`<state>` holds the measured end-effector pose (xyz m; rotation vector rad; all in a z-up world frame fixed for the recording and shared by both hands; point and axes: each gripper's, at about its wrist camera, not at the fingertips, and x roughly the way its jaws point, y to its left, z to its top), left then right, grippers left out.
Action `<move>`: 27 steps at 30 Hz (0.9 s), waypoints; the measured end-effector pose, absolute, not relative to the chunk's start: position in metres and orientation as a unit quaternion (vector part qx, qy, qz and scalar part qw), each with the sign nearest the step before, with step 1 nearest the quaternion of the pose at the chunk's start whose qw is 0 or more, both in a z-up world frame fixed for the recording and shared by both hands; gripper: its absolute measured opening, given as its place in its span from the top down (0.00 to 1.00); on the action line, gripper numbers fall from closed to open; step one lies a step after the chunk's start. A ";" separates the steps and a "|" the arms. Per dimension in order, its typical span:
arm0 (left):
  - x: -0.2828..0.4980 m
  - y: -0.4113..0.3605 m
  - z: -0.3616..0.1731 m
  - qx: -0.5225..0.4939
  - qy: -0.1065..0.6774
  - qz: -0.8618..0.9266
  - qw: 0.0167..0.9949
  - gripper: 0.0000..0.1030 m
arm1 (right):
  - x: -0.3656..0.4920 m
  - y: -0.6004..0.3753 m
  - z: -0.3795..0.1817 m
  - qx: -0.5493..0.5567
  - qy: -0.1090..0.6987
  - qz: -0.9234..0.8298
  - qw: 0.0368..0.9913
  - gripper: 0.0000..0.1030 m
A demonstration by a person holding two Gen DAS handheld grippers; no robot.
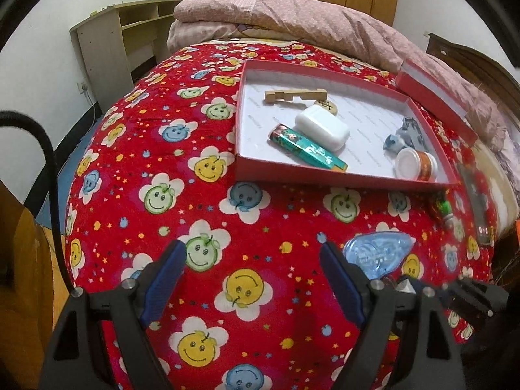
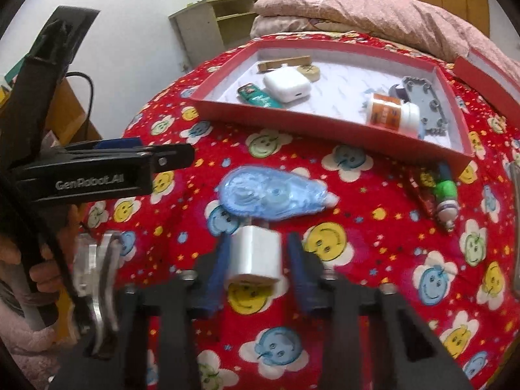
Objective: Organize rigid objects
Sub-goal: 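Grasp the white charger plug on the bed with the right tool, then grasp the blue correction tape with the left tool while the right tool holds the charger plug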
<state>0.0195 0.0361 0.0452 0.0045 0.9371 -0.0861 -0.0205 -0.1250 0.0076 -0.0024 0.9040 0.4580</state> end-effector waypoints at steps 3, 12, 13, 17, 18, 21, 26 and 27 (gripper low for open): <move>0.020 0.031 0.045 0.002 0.453 -0.044 0.890 0.15 | -0.025 -0.128 0.009 -0.004 0.429 0.220 0.876 0.71; 0.015 0.004 0.043 0.017 0.457 -0.071 0.887 0.15 | -0.036 -0.177 0.014 0.014 0.430 0.153 0.889 0.71; 0.014 0.000 0.043 0.019 0.457 -0.075 0.886 0.15 | -0.036 -0.185 0.014 0.018 0.431 0.142 0.891 0.71; 0.014 -0.017 0.039 0.023 0.461 -0.095 0.882 0.15 | -0.039 -0.208 0.011 0.033 0.434 0.116 0.893 0.71; 0.014 -0.021 0.037 0.023 0.464 -0.099 0.880 0.15 | -0.039 -0.212 0.010 0.037 0.434 0.111 0.893 0.71; 0.016 -0.032 0.032 0.023 0.471 -0.112 0.875 0.15 | -0.040 -0.221 0.007 0.047 0.435 0.108 0.893 0.71; 0.018 -0.046 0.027 0.036 0.472 -0.125 0.872 0.15 | -0.043 -0.224 0.003 0.051 0.428 0.113 0.895 0.71; 0.018 -0.047 0.026 0.039 0.472 -0.128 0.872 0.15 | -0.044 -0.225 0.003 0.051 0.427 0.114 0.896 0.71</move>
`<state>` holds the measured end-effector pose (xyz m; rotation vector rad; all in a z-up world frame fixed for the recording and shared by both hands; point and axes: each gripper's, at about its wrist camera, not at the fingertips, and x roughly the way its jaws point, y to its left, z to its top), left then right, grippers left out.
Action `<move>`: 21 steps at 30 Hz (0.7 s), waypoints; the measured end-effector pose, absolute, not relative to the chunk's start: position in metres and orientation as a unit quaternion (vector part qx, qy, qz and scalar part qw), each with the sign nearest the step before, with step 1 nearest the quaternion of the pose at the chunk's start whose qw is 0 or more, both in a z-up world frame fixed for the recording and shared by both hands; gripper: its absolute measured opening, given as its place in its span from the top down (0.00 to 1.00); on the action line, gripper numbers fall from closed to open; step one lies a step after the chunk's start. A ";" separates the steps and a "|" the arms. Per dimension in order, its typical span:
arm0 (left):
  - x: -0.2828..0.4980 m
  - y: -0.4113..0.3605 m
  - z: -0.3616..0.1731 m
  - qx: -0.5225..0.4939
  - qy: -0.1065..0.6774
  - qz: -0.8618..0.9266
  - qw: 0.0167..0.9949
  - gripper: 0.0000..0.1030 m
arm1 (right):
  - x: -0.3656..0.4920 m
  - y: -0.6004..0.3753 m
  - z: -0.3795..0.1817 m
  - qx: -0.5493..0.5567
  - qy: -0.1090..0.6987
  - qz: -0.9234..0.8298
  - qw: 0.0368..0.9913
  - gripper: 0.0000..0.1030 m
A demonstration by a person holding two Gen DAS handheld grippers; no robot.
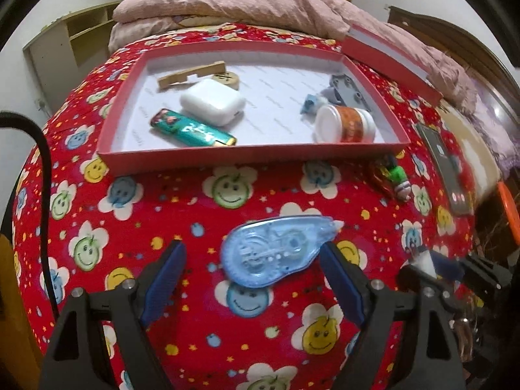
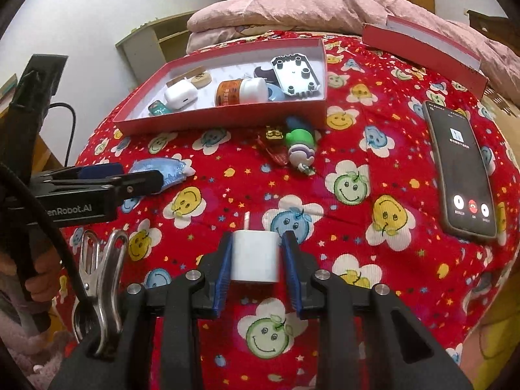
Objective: Organize rigid objects
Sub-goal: 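Grasp the blue correction tape with the left tool while the right tool holds the charger plug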
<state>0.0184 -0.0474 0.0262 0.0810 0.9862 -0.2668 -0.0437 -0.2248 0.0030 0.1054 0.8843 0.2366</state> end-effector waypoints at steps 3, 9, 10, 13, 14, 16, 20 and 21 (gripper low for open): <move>0.018 -0.051 0.024 0.047 0.471 -0.132 0.871 0.15 | -0.047 -0.225 0.002 0.050 0.423 0.117 0.897 0.71; 0.020 -0.062 0.018 0.086 0.460 -0.127 0.875 0.15 | -0.053 -0.228 0.000 0.057 0.418 0.122 0.898 0.71; 0.019 -0.064 0.017 0.093 0.457 -0.125 0.876 0.15 | -0.053 -0.229 0.000 0.058 0.417 0.122 0.899 0.71; 0.018 -0.067 0.015 0.105 0.451 -0.123 0.878 0.15 | -0.056 -0.228 -0.001 0.057 0.415 0.122 0.900 0.70; 0.018 -0.067 0.015 0.105 0.451 -0.123 0.878 0.15 | -0.056 -0.228 -0.002 0.055 0.414 0.121 0.900 0.70; 0.018 -0.067 0.015 0.099 0.453 -0.122 0.877 0.15 | -0.057 -0.226 -0.002 0.050 0.413 0.120 0.902 0.70; 0.015 -0.070 0.016 0.104 0.448 -0.125 0.879 0.20 | -0.059 -0.225 -0.002 0.048 0.407 0.118 0.905 0.70; 0.014 -0.070 0.016 0.104 0.447 -0.127 0.879 0.23 | -0.059 -0.225 -0.002 0.049 0.405 0.117 0.905 0.70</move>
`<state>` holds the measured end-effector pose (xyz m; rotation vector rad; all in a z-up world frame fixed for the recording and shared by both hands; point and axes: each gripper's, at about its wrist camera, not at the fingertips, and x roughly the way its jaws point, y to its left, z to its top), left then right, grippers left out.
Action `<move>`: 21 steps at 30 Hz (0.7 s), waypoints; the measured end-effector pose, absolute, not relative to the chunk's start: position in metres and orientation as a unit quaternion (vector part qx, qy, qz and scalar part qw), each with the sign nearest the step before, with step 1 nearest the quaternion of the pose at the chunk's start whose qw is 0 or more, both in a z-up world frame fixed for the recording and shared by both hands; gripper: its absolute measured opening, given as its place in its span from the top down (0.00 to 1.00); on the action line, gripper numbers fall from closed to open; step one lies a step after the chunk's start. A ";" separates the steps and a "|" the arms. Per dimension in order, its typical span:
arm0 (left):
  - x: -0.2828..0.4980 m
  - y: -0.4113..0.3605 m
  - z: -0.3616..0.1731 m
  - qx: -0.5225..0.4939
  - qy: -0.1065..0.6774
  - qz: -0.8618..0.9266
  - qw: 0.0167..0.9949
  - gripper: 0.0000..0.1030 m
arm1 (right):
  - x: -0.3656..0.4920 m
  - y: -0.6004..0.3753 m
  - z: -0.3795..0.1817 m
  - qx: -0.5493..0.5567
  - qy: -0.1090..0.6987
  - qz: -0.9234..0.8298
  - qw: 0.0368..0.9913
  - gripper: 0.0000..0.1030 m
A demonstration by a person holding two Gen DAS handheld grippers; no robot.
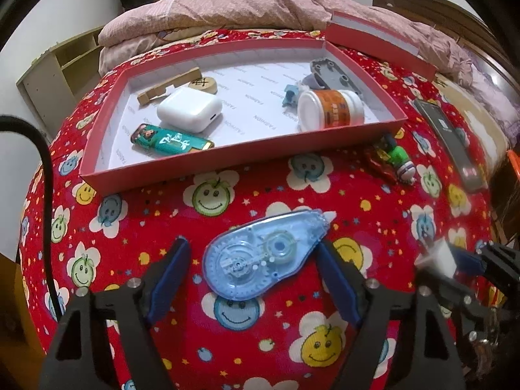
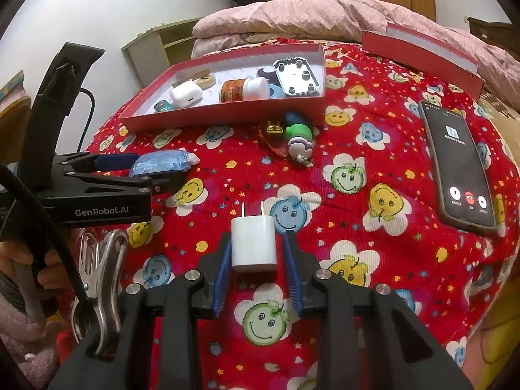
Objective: Organize rigid objects
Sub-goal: 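Grasp the blue correction tape with the left tool while the right tool holds the charger plug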
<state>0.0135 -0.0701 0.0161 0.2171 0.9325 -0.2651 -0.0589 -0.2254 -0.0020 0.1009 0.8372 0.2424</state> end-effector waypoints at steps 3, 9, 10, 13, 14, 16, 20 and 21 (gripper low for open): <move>0.011 -0.074 0.018 0.111 0.445 -0.138 0.878 0.35 | -0.059 -0.226 -0.002 0.051 0.405 0.117 0.905 0.70; 0.004 -0.081 0.018 0.125 0.446 -0.156 0.872 0.41 | -0.058 -0.228 -0.001 0.051 0.407 0.123 0.904 0.70; 0.003 -0.081 0.018 0.124 0.447 -0.158 0.871 0.41 | -0.058 -0.228 -0.001 0.053 0.408 0.125 0.903 0.70; 0.002 -0.081 0.018 0.120 0.448 -0.160 0.871 0.41 | -0.058 -0.228 -0.001 0.054 0.407 0.125 0.903 0.70; 0.002 -0.080 0.018 0.117 0.448 -0.162 0.871 0.43 | -0.058 -0.228 -0.001 0.051 0.407 0.125 0.903 0.70; 0.002 -0.079 0.019 0.111 0.450 -0.163 0.871 0.44 | -0.058 -0.227 -0.001 0.048 0.407 0.123 0.904 0.70; 0.001 -0.075 0.020 0.101 0.451 -0.163 0.872 0.44 | -0.058 -0.227 -0.001 0.050 0.406 0.121 0.904 0.72; 0.000 -0.074 0.021 0.099 0.451 -0.163 0.872 0.44 | -0.058 -0.227 -0.001 0.049 0.406 0.119 0.905 0.75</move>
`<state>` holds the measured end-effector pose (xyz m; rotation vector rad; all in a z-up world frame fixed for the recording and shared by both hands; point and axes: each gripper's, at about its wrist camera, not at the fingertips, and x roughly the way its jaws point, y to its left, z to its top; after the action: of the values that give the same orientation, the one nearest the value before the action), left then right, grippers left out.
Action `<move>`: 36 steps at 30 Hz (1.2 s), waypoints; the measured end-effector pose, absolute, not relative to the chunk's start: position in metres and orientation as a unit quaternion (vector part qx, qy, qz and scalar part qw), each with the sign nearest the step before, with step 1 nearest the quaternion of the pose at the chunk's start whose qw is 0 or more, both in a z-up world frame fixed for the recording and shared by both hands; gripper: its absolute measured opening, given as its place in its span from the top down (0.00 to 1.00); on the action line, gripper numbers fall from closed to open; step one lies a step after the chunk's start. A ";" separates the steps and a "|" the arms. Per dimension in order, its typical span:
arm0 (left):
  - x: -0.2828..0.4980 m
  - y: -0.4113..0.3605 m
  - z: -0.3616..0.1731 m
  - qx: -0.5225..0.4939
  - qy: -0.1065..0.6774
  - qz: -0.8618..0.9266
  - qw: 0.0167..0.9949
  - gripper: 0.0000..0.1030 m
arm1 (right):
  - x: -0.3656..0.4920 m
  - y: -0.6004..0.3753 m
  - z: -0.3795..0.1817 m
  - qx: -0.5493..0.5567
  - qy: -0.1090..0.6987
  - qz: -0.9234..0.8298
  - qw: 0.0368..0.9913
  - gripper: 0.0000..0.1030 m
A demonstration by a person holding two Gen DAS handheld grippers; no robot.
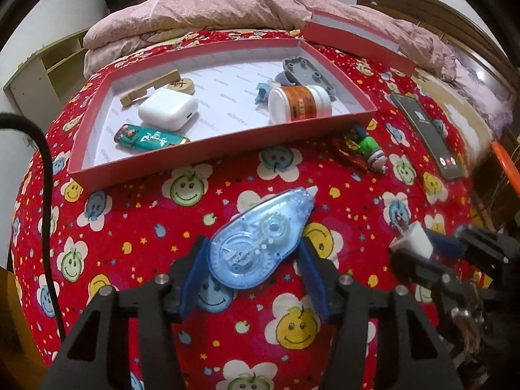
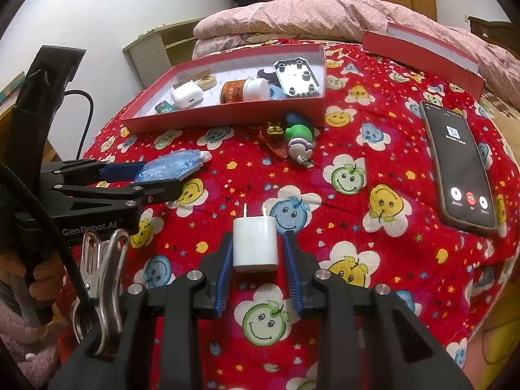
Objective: Organize rigid objects
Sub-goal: 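Grasp the blue correction tape with the left tool while the right tool holds the charger plug, then carry the charger plug and correction tape into the tray and open both tools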
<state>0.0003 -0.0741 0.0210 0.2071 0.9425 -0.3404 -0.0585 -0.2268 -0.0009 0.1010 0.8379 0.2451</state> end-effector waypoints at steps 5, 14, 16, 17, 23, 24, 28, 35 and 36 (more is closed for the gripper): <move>-0.002 -0.066 0.027 0.087 0.446 -0.160 0.876 0.44 | -0.057 -0.231 0.000 0.067 0.406 0.118 0.904 0.75; -0.004 -0.045 0.043 0.058 0.428 -0.149 0.889 0.44 | -0.056 -0.222 0.008 0.063 0.403 0.124 0.905 0.75; -0.004 -0.040 0.046 0.052 0.425 -0.146 0.892 0.44 | -0.055 -0.218 0.012 0.058 0.402 0.128 0.905 0.75; -0.003 -0.036 0.048 0.047 0.423 -0.143 0.893 0.44 | -0.055 -0.216 0.013 0.057 0.402 0.130 0.904 0.75; 0.001 -0.024 0.058 0.031 0.415 -0.134 0.899 0.44 | -0.049 -0.206 0.024 0.050 0.397 0.146 0.904 0.75; 0.001 -0.023 0.060 0.029 0.414 -0.133 0.900 0.44 | -0.047 -0.205 0.026 0.050 0.397 0.149 0.904 0.75; 0.005 -0.017 0.067 0.023 0.407 -0.126 0.904 0.44 | -0.041 -0.198 0.035 0.046 0.392 0.157 0.905 0.75; 0.018 -0.008 0.075 0.009 0.403 -0.119 0.907 0.44 | -0.022 -0.191 0.049 0.043 0.386 0.164 0.907 0.75; 0.020 -0.008 0.077 0.009 0.402 -0.120 0.908 0.44 | -0.020 -0.191 0.051 0.044 0.385 0.166 0.907 0.75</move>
<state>0.0203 -0.0082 0.0770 0.0186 0.8304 -0.2469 -0.0198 -0.1906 0.0511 0.0916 0.7948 0.3435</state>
